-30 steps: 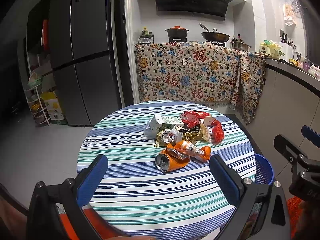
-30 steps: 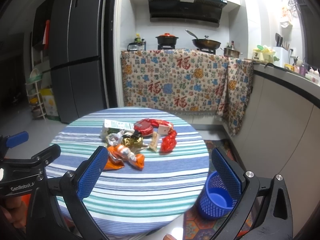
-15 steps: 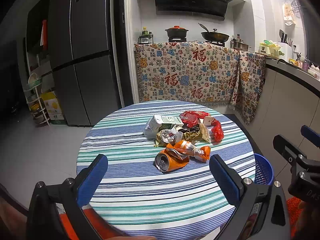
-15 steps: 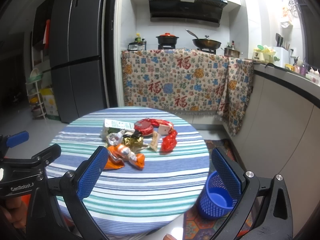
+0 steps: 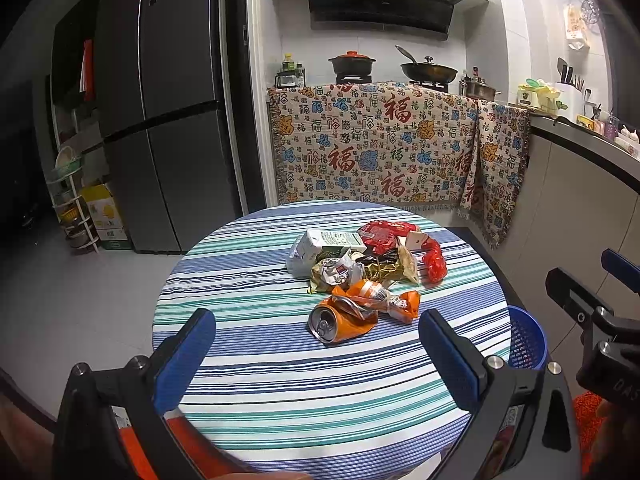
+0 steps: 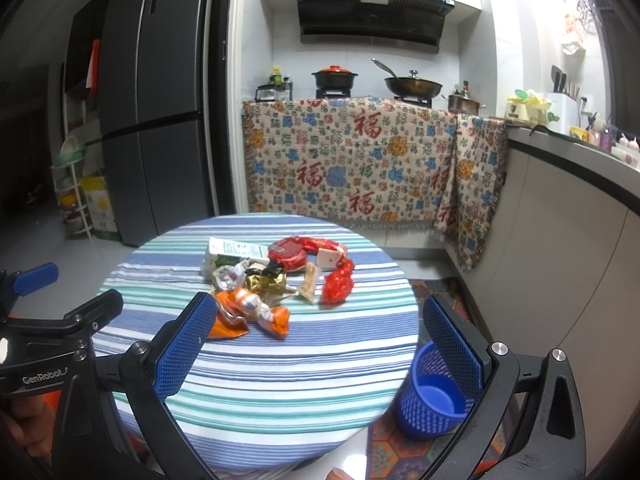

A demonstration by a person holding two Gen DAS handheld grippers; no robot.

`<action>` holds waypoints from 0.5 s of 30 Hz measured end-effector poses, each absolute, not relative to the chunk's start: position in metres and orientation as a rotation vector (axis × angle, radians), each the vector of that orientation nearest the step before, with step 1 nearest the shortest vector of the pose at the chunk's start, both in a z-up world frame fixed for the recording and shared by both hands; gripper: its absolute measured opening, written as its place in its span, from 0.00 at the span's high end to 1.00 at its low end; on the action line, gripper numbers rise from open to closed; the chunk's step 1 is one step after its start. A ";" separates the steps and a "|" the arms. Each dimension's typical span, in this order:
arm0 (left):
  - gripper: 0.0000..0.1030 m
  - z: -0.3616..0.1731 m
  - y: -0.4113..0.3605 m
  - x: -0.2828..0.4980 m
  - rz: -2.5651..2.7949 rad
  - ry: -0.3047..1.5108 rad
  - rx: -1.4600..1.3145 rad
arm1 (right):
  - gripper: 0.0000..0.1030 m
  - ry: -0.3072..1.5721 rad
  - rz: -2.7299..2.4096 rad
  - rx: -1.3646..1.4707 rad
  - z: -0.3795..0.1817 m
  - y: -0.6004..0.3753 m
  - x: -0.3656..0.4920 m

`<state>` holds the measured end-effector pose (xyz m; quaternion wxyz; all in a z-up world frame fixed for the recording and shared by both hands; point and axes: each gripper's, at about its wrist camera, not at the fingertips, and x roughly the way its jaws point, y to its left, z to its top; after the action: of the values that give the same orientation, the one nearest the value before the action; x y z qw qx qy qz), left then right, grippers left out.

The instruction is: Collect trash

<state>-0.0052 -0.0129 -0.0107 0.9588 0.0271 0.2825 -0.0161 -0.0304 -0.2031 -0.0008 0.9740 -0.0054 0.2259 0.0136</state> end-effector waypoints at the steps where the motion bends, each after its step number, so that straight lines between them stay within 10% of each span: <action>1: 0.00 -0.011 -0.014 -0.006 -0.033 0.573 0.055 | 0.00 0.456 0.027 -0.011 -0.001 -0.203 -0.031; 15: 0.00 -0.012 -0.014 -0.006 -0.035 0.574 0.057 | 0.00 0.456 0.027 -0.012 -0.001 -0.203 -0.031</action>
<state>-0.0057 -0.0140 -0.0118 0.9586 0.0279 0.2830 -0.0173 -0.0306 -0.2031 -0.0007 0.9740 -0.0059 0.2261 0.0132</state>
